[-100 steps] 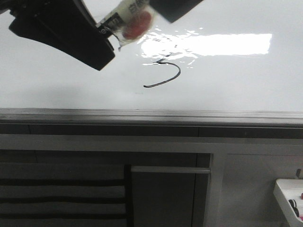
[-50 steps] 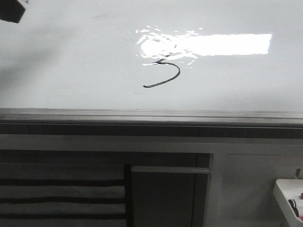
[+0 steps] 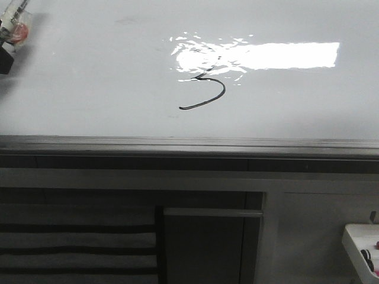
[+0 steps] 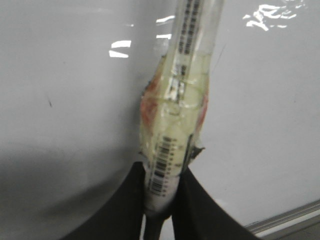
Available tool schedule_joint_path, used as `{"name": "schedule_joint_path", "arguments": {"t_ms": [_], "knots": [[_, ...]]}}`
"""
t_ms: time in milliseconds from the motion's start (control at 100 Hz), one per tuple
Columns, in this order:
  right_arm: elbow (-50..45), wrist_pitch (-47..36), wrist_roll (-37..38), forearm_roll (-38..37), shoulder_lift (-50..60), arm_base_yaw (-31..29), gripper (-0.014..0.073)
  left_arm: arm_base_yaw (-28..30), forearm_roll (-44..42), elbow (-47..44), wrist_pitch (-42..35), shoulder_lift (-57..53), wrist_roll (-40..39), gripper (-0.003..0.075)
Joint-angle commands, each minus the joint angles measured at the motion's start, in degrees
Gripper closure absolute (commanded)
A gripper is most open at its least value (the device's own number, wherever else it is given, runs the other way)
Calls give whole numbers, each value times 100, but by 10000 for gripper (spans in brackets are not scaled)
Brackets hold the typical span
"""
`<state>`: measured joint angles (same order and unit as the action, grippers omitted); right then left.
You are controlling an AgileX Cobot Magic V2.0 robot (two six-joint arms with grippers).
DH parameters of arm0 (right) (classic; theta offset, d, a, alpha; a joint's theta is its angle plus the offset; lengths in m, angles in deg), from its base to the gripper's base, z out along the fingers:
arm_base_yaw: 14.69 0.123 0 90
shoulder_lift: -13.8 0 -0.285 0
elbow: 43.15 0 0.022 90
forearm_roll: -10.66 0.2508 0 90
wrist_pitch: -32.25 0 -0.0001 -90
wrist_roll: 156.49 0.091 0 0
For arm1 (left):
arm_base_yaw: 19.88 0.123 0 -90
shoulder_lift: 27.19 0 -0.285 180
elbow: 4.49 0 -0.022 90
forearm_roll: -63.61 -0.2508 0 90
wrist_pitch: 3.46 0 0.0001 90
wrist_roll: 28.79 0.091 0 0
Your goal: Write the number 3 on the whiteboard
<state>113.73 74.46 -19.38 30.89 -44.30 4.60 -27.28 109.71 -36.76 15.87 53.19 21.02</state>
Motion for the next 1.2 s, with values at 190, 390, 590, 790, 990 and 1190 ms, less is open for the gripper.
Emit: {"name": "schedule_joint_path", "arguments": {"t_ms": [190, 390, 590, 790, 990, 1190], "knots": [[157, -377, 9, 113, 64, -38, 121, 24, 135, 158, -341, 38, -116, 585], [157, -377, 9, 113, 64, -38, 121, 24, 135, 158, -345, 38, -127, 386], [157, -377, 9, 113, 64, -38, 121, 24, 135, 158, -409, 38, -127, 340], [157, -428, 140, 113, 64, -38, 121, 24, 113, 206, 17, 6, -165, 340], [157, -526, 1051, 86, 315, -430, 121, 326, -120, 220, 220, -729, -165, 341], [41, -220, 1869, 99, 538, -1374, 123, 603, -567, 220, 1048, -2040, -169, 344]]}}
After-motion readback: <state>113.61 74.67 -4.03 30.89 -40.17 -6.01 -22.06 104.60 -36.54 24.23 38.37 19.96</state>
